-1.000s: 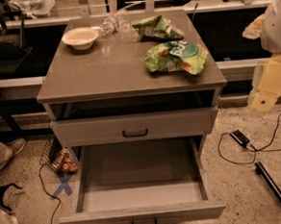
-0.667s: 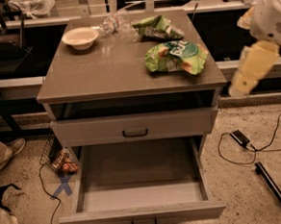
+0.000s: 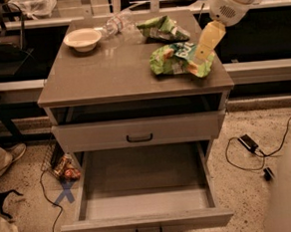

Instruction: Place green rice chip bag into middle drawer

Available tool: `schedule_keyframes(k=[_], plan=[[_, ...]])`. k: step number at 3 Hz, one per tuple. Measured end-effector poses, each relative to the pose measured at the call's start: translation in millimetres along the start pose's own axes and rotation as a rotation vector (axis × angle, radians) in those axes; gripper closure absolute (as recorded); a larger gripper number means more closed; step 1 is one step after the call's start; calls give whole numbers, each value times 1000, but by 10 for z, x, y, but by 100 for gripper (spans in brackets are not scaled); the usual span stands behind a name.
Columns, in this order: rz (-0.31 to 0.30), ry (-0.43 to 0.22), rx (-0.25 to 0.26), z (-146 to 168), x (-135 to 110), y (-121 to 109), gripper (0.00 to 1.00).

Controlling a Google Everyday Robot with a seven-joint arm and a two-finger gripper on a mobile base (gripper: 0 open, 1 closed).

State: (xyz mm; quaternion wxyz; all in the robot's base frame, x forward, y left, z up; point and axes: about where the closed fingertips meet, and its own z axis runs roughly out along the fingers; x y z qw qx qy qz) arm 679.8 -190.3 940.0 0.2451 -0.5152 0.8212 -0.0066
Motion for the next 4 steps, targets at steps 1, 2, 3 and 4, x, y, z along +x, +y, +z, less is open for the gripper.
schedule_keyframes(k=[1, 2, 3, 4], plan=[[33, 25, 1, 350, -166, -221, 0], [54, 70, -1, 665, -308, -290, 2], [79, 98, -14, 846, -323, -252, 25], [116, 95, -39, 956, -284, -181, 49]])
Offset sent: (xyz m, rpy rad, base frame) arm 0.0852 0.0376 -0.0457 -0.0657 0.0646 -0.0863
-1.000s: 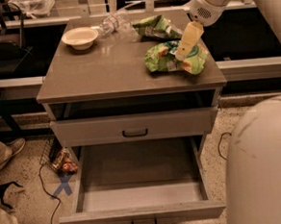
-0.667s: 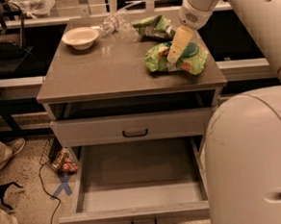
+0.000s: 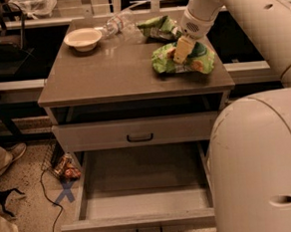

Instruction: Place green rice chip bag into middle drawer

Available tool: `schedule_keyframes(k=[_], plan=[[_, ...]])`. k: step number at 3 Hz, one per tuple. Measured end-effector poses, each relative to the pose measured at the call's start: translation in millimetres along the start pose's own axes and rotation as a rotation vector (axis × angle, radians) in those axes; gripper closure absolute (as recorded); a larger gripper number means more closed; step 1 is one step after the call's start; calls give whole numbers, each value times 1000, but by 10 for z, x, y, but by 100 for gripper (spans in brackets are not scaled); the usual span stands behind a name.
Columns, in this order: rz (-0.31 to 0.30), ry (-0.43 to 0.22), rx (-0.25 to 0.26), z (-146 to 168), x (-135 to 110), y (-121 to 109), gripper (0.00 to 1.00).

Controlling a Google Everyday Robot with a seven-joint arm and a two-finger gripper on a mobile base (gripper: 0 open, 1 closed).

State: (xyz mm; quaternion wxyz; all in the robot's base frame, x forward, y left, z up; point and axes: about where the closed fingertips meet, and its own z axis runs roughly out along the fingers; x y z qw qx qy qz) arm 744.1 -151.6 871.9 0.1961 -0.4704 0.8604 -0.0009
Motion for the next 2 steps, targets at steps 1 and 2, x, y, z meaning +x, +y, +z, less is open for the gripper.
schedule_keyframes(k=[1, 2], plan=[[62, -124, -35, -208, 116, 132, 80], [114, -218, -4, -672, 363, 336, 100]])
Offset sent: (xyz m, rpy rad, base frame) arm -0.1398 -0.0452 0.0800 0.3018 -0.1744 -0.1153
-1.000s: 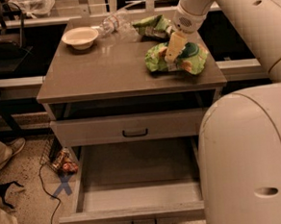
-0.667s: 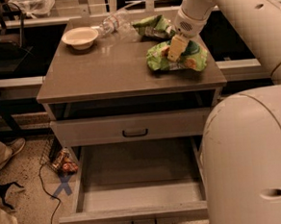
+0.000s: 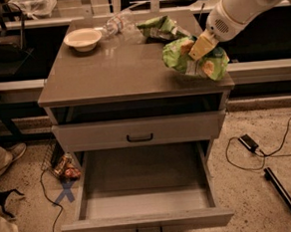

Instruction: Place green rice chip bag into middle drawer

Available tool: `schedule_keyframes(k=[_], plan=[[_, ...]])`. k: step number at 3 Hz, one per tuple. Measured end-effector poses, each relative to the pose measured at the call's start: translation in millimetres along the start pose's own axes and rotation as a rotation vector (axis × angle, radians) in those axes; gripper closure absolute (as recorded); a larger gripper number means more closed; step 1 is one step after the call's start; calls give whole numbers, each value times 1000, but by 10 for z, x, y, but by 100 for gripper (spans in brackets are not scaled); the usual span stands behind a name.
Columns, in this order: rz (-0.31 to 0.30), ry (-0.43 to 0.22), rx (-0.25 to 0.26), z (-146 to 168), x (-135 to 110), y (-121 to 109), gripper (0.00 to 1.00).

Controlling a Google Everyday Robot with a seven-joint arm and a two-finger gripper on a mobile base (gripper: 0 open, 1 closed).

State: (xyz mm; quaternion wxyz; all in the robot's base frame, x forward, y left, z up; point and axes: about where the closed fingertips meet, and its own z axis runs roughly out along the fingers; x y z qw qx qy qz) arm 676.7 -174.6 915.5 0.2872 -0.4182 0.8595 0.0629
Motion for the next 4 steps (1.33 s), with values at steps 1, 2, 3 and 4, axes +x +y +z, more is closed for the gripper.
schedule_keyframes(k=[1, 2, 3, 4], plan=[[33, -35, 19, -457, 251, 340, 100], [-15, -13, -87, -493, 490, 889, 100], [-15, -13, -87, -493, 490, 889, 100], [11, 1, -116, -327, 589, 941, 100]])
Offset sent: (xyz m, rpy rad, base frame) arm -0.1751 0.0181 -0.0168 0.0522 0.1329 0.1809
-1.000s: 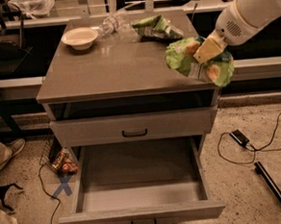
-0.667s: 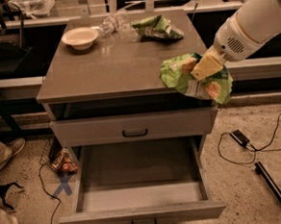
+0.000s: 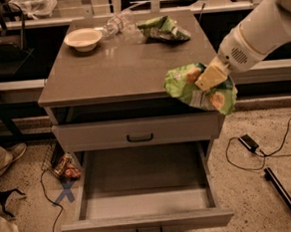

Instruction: Place green rice chip bag into middle drawer

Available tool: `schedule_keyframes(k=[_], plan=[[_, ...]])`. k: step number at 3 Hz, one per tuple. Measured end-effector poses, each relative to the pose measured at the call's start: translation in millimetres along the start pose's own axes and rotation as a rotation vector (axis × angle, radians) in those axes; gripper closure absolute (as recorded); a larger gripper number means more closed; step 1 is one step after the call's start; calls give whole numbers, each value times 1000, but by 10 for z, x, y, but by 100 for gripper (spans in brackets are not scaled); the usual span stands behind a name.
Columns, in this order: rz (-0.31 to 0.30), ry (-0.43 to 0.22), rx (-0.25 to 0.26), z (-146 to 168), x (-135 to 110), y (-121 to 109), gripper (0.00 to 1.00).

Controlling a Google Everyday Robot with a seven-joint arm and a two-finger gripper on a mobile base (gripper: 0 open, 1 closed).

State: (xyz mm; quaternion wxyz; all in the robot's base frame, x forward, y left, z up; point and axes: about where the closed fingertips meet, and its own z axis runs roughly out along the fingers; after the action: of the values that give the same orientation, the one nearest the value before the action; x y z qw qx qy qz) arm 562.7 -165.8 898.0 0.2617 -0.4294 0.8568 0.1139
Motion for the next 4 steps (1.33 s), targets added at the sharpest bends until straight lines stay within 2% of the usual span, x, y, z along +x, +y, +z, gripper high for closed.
schedule_keyframes(k=[1, 2, 3, 4], plan=[[45, 23, -71, 477, 327, 199, 100], [117, 59, -185, 1182, 730, 578, 100], [178, 75, -288, 1909, 973, 952, 100], [226, 87, -346, 2531, 1066, 1223, 100]])
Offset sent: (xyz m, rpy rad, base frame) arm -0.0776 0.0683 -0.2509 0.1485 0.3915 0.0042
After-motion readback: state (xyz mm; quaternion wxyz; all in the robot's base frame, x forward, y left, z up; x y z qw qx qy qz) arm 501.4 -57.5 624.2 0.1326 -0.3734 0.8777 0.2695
